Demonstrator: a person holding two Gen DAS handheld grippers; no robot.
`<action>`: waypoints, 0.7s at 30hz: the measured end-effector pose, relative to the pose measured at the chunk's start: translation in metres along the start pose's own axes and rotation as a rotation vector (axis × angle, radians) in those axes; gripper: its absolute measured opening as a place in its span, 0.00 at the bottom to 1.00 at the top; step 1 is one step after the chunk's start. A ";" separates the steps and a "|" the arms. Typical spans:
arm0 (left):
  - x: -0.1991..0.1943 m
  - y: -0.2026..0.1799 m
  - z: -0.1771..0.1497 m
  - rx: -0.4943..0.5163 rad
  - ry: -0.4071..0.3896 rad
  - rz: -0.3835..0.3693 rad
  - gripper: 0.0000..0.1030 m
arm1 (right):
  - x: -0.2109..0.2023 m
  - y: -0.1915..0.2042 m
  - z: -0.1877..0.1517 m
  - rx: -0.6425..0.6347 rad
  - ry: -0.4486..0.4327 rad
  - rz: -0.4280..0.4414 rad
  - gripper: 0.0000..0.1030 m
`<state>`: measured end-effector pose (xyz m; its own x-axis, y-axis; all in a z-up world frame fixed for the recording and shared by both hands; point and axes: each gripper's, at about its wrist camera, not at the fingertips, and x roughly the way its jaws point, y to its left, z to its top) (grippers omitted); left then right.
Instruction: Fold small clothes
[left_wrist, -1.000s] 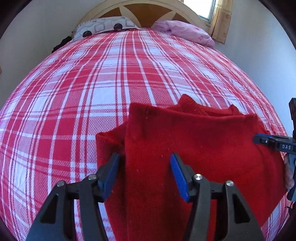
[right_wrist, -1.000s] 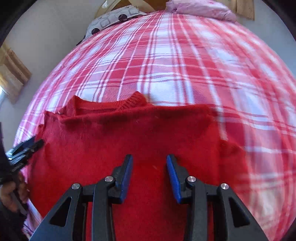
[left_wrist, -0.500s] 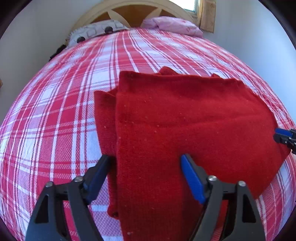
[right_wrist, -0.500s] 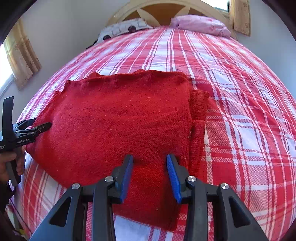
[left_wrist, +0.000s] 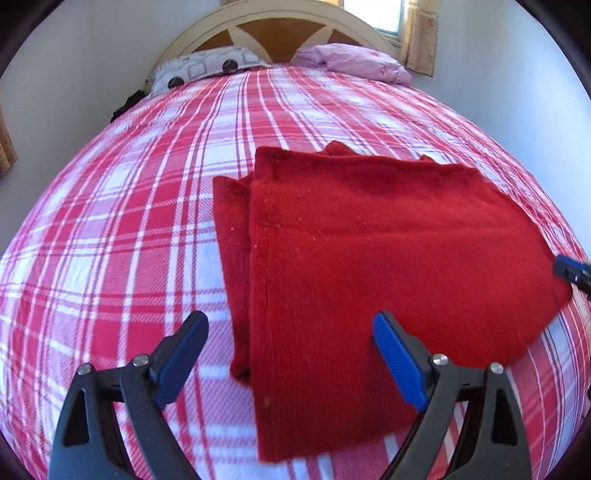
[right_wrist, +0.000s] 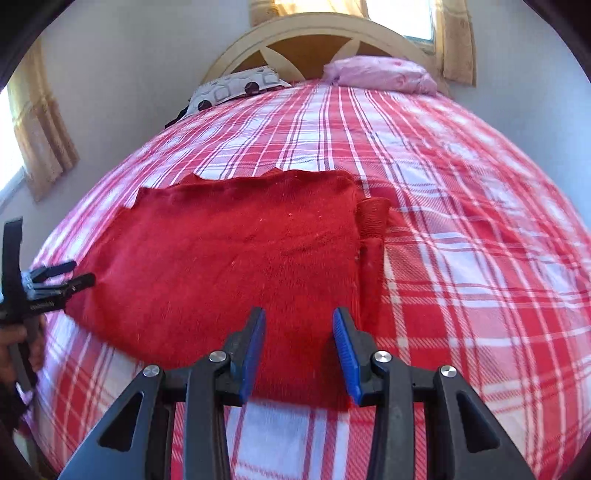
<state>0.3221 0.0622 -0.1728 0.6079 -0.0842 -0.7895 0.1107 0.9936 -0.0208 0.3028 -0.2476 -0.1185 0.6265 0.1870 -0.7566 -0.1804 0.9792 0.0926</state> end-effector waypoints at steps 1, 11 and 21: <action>-0.005 -0.001 -0.004 0.007 -0.003 -0.003 0.91 | -0.003 0.003 -0.004 -0.013 -0.004 -0.007 0.38; 0.006 0.004 -0.024 -0.034 0.028 -0.029 0.96 | 0.014 -0.011 -0.023 0.029 0.072 -0.033 0.12; 0.011 0.010 -0.031 -0.080 0.007 -0.055 1.00 | 0.021 -0.014 -0.033 0.010 0.076 -0.062 0.07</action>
<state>0.3056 0.0737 -0.2001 0.5971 -0.1385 -0.7901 0.0801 0.9903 -0.1131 0.2929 -0.2600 -0.1570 0.5769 0.1195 -0.8081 -0.1350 0.9896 0.0500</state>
